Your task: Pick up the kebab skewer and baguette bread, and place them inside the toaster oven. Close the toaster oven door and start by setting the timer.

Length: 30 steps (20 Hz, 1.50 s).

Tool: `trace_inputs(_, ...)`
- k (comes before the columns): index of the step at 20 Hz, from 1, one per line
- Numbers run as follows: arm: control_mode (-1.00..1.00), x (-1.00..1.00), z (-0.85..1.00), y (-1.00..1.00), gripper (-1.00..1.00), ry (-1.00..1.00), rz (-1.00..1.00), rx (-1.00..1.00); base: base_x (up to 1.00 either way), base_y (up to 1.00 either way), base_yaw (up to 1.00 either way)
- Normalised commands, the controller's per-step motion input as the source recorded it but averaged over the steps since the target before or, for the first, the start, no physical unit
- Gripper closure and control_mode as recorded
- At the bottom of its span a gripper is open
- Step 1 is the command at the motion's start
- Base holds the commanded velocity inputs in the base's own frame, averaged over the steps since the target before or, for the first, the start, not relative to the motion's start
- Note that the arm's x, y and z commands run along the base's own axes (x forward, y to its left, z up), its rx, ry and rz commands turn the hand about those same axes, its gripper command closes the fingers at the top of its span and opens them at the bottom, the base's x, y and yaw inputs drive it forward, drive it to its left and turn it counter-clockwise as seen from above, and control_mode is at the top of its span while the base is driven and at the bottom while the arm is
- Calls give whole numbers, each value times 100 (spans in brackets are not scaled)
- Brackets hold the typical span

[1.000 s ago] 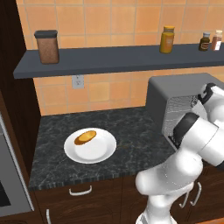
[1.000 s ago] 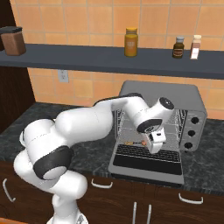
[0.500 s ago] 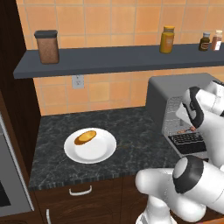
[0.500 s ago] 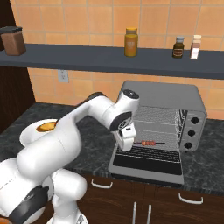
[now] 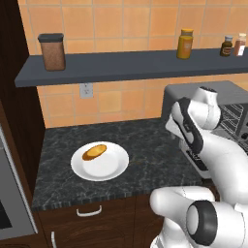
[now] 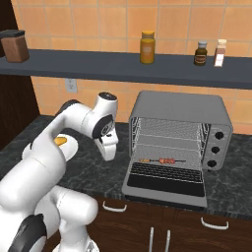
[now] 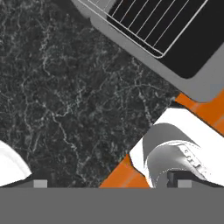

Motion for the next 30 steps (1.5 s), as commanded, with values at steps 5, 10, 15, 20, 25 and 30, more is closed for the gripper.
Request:
trace_inputs(5, -100, 47, -2, 100, -100, 0, 0, 0, 0, 0, 0)
trace_inputs(10, -100, 55, 0, 100, -100, 1, 3, 0, 0, 0, 0)
trace_inputs(15, -100, 39, -17, 100, -100, 0, 8, 0, 0, 0, 0)
trace_inputs(20, -100, 25, -20, 94, -100, 0, 12, 1, 0, 0, 0)
trace_inputs(25, -100, 49, -32, 75, -100, 0, 10, 2, 0, 0, 0)
trace_inputs(30, -100, 65, -24, 19, -100, 0, 10, 1, 0, 0, 0)
